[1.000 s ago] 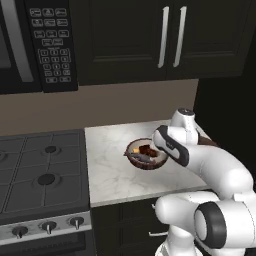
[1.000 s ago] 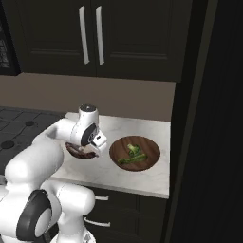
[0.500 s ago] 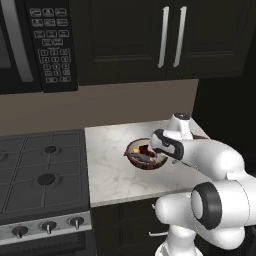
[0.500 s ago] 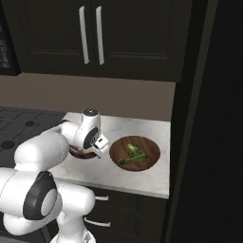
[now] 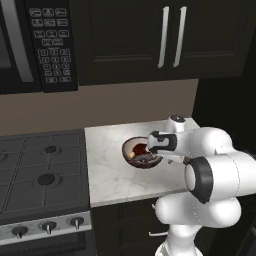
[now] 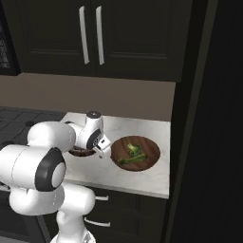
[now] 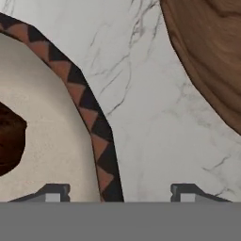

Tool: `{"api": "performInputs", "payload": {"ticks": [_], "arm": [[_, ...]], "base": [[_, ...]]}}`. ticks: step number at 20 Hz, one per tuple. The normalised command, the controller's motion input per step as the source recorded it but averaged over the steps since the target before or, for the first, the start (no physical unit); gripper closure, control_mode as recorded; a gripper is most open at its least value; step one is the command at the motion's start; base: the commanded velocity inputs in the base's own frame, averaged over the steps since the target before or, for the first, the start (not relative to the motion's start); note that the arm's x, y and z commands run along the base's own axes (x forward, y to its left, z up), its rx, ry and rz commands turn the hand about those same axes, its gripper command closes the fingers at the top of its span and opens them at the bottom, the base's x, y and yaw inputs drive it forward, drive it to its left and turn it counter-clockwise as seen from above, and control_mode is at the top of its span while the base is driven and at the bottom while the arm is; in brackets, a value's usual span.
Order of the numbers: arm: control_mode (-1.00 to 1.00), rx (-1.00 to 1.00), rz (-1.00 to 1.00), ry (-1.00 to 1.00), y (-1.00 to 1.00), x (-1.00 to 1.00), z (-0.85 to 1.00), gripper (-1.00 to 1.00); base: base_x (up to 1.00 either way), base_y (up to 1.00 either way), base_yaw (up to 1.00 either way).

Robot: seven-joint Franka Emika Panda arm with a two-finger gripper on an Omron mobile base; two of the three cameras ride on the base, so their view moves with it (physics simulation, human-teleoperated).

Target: Place the bowl with the broccoli and squash on the second highest shelf of the fridge. Place the bowl with the steak and fish on the top shelf of the fridge.

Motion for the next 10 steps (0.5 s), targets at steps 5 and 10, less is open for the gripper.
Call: {"api": "performInputs", "payload": {"ticks": [5,10], "arm": [[-1.00,0.00,0.00,0.00,0.00,0.00,-0.01,1.00],[-1.00,0.00,0.00,0.00,0.00,-0.01,0.01,1.00]], "base": [[0.00,0.00,0.00],[0.00,0.00,0.00]]}}
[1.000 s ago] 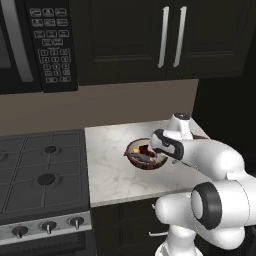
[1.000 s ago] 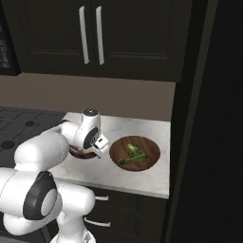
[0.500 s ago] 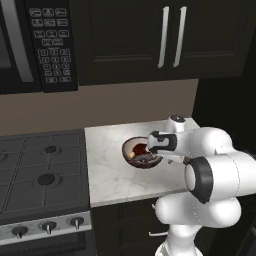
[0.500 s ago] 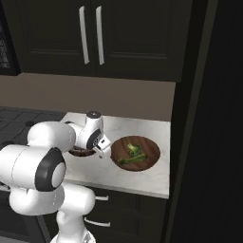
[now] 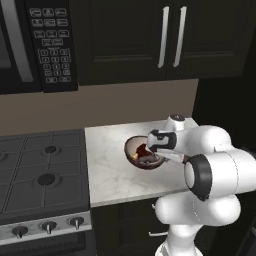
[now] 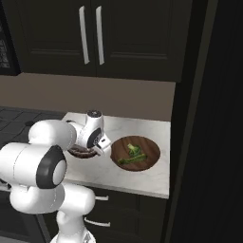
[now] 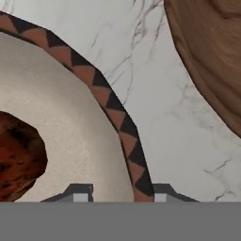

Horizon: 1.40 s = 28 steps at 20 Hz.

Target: Place the bowl with the broccoli and squash on the second highest shelf of the fridge. Place the bowl with the steak and fish on the top shelf of the fridge.

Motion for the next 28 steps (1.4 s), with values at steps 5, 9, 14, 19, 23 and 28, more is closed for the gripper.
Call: {"api": "performInputs", "payload": {"ticks": [5,9,14,19,23,28], "arm": [[-1.00,0.02,0.00,-0.10,0.00,-0.34,0.31,1.00],[-1.00,0.01,-0.03,-0.11,0.09,-0.43,0.70,1.00],[-1.00,0.00,-0.06,-0.12,0.02,-0.57,0.95,1.00],[-1.00,0.00,-0.10,-0.03,0.00,-0.64,0.86,1.00],[-1.00,0.01,-0.07,0.00,0.00,-0.76,0.56,1.00],[-1.00,0.00,-0.01,-0.05,-0.02,-0.92,0.04,1.00]], "base": [[0.00,0.00,0.00],[0.00,0.00,0.00],[0.00,0.00,0.00],[0.00,0.00,0.00],[0.00,0.00,0.00],[0.00,0.00,0.00]]}}
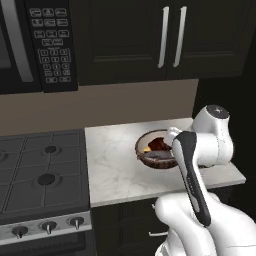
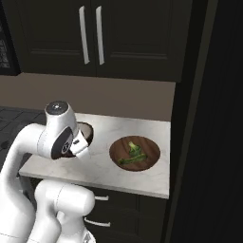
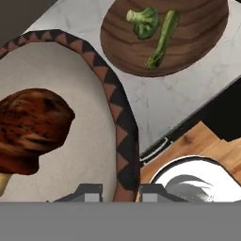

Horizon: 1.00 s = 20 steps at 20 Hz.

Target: Place the bowl with the broccoli and squash on the second highest shelf of the fridge. Place the bowl with the steak and fish on the top shelf of the fridge.

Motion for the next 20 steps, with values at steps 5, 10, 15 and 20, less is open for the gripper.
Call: {"api": "performInputs", "payload": {"ticks": [5,10,15,20], "arm": [[1.00,0.00,0.00,-0.02,-0.01,-0.46,0.00,1.00],[1.00,0.00,0.00,0.00,0.00,0.00,0.00,1.00],[1.00,0.00,0.00,0.00,0.00,0.00,0.00,1.00],[1.00,0.00,0.00,0.00,0.00,0.00,0.00,1.00]], "base": [[-0.28,-0.02,-0.05],[-0.92,-0.21,-0.35],[-0.91,-0.38,-0.45],[-0.71,-0.71,-0.39]]}}
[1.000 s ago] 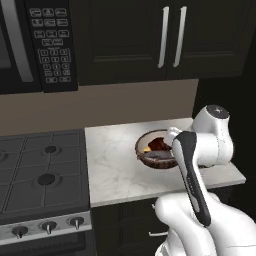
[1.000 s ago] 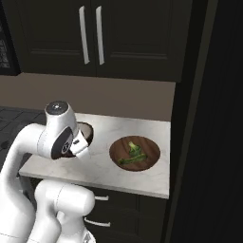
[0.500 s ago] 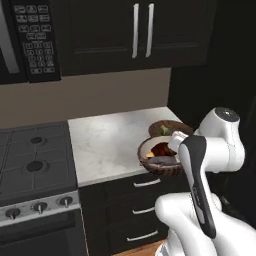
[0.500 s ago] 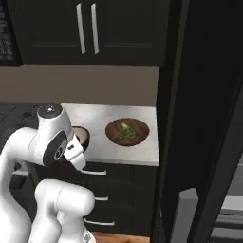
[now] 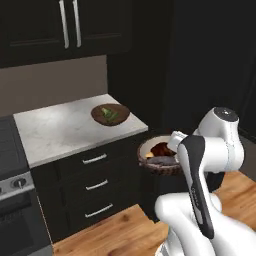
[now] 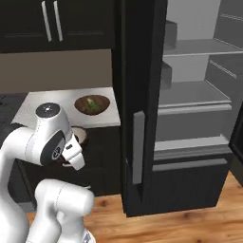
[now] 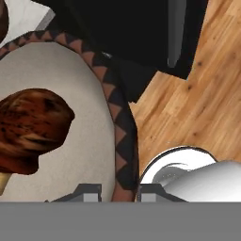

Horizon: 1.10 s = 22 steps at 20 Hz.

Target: Place the bowl with the broccoli and squash on the second highest shelf of the fridge. Place the bowl with the steak and fish on the top shelf of the fridge.

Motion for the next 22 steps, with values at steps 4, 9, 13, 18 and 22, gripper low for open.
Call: {"api": "performInputs", "payload": {"ticks": [4,9,13,18,22], "arm": [[1.00,0.00,0.00,0.00,0.00,0.00,0.00,1.00],[1.00,0.00,0.00,0.00,0.00,0.00,0.00,1.00],[1.00,0.00,0.00,0.00,0.00,0.00,0.00,1.00],[1.00,0.00,0.00,0.00,0.00,0.00,0.00,1.00],[1.00,0.00,0.00,0.00,0.00,0.00,0.00,1.00]], "base": [[-0.18,-1.00,-0.36],[0.29,-1.00,-0.22],[0.41,-1.00,-0.07],[0.34,-1.00,0.13],[-0.07,-0.71,0.29]]}}
